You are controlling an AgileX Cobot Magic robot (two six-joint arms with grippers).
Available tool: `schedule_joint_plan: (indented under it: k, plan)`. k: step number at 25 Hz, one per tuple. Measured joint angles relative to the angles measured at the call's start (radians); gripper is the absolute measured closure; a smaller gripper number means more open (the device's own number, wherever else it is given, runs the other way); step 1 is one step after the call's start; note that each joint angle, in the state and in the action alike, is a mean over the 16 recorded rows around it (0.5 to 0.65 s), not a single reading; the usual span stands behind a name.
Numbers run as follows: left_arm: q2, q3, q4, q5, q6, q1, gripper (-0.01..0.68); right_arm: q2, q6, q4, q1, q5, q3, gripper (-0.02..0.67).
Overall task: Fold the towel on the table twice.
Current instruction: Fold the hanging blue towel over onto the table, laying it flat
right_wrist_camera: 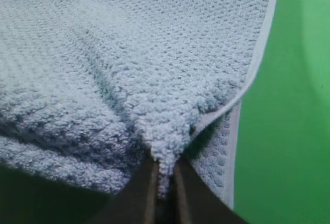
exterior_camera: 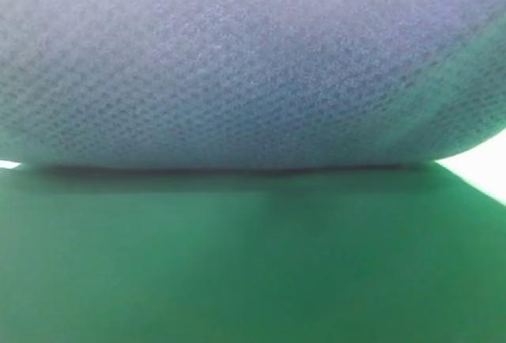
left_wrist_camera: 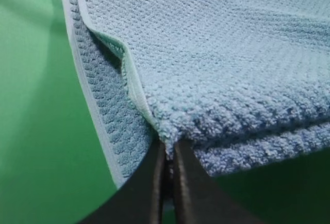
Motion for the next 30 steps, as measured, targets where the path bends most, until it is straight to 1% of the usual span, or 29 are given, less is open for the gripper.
schedule_joint_plan:
  k: [3,8,20,25,30]
  plan:
    - [0.040,0.003,-0.006,-0.044,0.001,0.000,0.673,0.032,0.007,-0.020,-0.012,-0.016,-0.011,0.649]
    - [0.155,-0.032,-0.013,-0.136,0.001,-0.002,0.673,0.130,0.000,-0.054,-0.064,-0.065,-0.052,0.649]
    - [0.530,-0.221,0.008,-0.318,0.001,-0.004,0.673,0.472,-0.063,-0.085,-0.215,-0.190,-0.243,0.649]
    - [0.654,-0.277,0.020,-0.391,0.001,-0.004,0.673,0.603,-0.080,-0.097,-0.247,-0.230,-0.329,0.649]
    - [0.739,-0.302,0.026,-0.474,0.002,-0.004,0.673,0.706,-0.093,-0.106,-0.267,-0.272,-0.395,0.649]
